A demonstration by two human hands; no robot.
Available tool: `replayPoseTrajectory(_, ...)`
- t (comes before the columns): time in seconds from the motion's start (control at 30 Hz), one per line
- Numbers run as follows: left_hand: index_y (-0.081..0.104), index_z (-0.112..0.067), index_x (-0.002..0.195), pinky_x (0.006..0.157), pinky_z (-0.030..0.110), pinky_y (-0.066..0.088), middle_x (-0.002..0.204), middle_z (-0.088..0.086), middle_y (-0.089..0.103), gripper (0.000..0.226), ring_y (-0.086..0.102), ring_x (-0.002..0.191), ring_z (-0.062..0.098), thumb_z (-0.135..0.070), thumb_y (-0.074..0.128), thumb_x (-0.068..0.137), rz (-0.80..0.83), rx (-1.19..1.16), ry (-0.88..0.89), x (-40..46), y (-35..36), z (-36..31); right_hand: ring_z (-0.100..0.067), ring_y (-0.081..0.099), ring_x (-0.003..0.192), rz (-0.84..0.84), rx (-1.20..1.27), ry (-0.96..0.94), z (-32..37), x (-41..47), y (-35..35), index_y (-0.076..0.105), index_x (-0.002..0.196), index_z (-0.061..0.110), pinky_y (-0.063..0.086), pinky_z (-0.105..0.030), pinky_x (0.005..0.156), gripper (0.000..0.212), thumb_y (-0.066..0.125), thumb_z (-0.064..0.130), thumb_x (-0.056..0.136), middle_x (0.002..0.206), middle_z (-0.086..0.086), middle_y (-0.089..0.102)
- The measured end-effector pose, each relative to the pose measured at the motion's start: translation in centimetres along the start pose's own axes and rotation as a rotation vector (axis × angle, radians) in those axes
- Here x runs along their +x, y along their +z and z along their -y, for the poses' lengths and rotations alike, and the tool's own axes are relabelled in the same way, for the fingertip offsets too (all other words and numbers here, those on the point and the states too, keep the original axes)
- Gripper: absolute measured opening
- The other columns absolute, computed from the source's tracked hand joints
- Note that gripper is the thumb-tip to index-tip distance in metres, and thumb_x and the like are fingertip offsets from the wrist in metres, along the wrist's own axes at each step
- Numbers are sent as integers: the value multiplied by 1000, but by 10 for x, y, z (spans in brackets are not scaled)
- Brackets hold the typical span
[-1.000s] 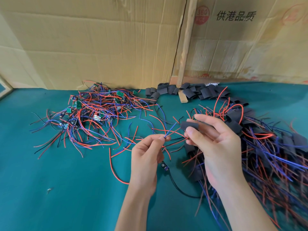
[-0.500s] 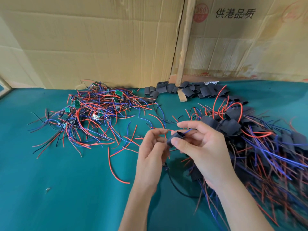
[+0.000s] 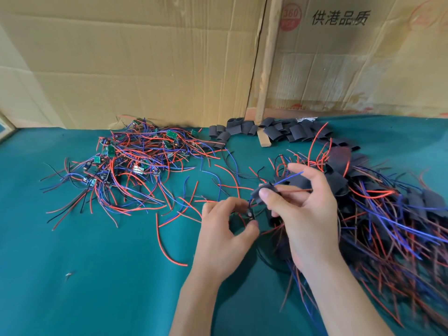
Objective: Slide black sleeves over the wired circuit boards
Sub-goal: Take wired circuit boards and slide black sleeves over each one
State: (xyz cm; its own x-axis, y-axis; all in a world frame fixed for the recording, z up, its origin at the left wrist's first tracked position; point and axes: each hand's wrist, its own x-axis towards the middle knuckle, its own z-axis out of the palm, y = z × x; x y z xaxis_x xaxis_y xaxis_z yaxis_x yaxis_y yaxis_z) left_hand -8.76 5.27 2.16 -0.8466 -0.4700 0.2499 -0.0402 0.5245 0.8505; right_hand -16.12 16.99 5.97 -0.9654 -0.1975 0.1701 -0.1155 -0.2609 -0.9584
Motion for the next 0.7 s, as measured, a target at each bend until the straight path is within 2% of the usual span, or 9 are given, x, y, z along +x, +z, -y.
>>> replayPoseTrajectory(0.07,69,-32,93,86,10,36,100,-31,60,17,45,105,1,-35,71,77,13,80,23,0,2,1,-15,66,60,-30,68,-18,4,2,-2,60,117,26,51,-19,58,59,84,11,65,80,-10,77)
replayPoseTrajectory(0.13,70,-33,89,82,15,38,95,-33,62,10,48,99,1,-33,77,82,8,55,12,2,2,0,-15,62,58,-47,126,-25,8,3,-3,58,120,23,50,-20,57,60,83,9,66,80,-12,77)
replayPoseTrajectory(0.2,73,-32,88,75,23,41,89,-26,69,6,54,83,0,-35,76,85,11,-66,-26,3,2,-2,-16,58,55,-49,199,-8,9,4,-4,56,123,21,49,-21,58,63,81,6,67,80,-13,76)
replayPoseTrajectory(0.3,73,-27,90,72,42,52,86,-6,76,12,64,72,21,-35,70,82,36,-285,-95,2,1,-9,-18,56,57,-57,260,19,9,6,-4,53,127,21,48,-24,59,69,80,3,66,82,-15,76)
replayPoseTrajectory(0.43,72,-31,85,65,37,46,75,-13,69,8,53,59,23,-34,69,79,-54,-205,-24,1,1,-14,-18,67,69,-92,267,37,10,7,-3,47,135,25,48,-26,63,81,81,3,64,92,-19,77)
replayPoseTrajectory(0.5,73,-31,81,66,34,48,74,-17,68,5,57,64,21,-32,70,77,-109,-171,-10,1,2,-16,-19,70,74,-66,238,63,10,6,-2,45,138,29,49,-25,62,87,83,6,63,94,-17,78)
replayPoseTrajectory(0.57,72,-32,81,69,26,47,76,-19,68,6,58,70,13,-33,70,76,-136,-108,10,1,1,-16,-17,66,69,-11,198,81,8,4,-1,43,140,33,50,-23,60,91,85,7,63,93,-14,78)
replayPoseTrajectory(0.7,74,-34,84,69,16,40,80,-23,67,11,56,79,9,-33,67,75,-163,3,40,0,2,-17,-18,72,73,122,65,41,5,0,-2,32,150,35,54,-20,65,102,85,-5,73,92,-14,79)
